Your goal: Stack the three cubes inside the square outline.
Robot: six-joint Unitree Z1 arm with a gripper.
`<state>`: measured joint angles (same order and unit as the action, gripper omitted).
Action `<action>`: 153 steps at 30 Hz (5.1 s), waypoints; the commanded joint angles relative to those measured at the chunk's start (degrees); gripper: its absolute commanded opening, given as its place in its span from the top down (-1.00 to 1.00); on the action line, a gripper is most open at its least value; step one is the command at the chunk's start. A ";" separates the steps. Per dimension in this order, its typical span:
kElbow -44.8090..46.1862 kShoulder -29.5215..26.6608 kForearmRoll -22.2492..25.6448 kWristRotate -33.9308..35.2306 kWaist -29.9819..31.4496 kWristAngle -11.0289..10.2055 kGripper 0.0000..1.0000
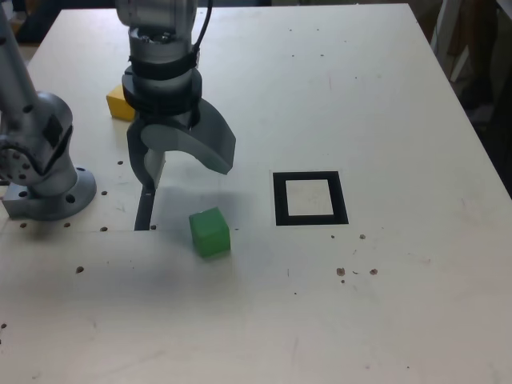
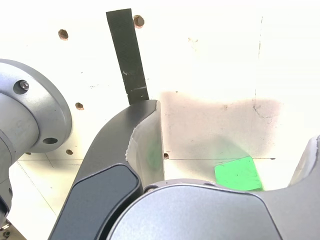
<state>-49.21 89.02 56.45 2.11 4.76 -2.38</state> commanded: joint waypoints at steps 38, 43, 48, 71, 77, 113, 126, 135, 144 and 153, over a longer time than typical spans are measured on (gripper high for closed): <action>-6.38 -1.19 5.87 -29.99 -35.80 -7.90 -0.98; -8.05 1.25 5.78 -32.75 -39.52 -9.76 -0.98; -9.55 4.16 5.16 -34.59 -42.76 -11.24 -0.98; -15.58 18.07 1.46 -37.53 -50.65 -13.23 -0.90; -17.24 20.21 1.66 -37.53 -51.16 -13.34 -0.72; -19.60 19.83 3.96 -36.66 -47.99 -11.92 0.38; -24.08 16.41 11.40 -25.05 -30.10 -7.27 0.38; -28.35 16.04 16.20 -15.26 -16.72 -6.33 0.38; -31.66 16.35 18.62 -9.63 -9.45 -4.96 0.38; -34.42 18.41 18.94 -5.53 -4.32 -2.70 0.37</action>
<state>-83.16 106.96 75.16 -3.84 -0.04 -5.28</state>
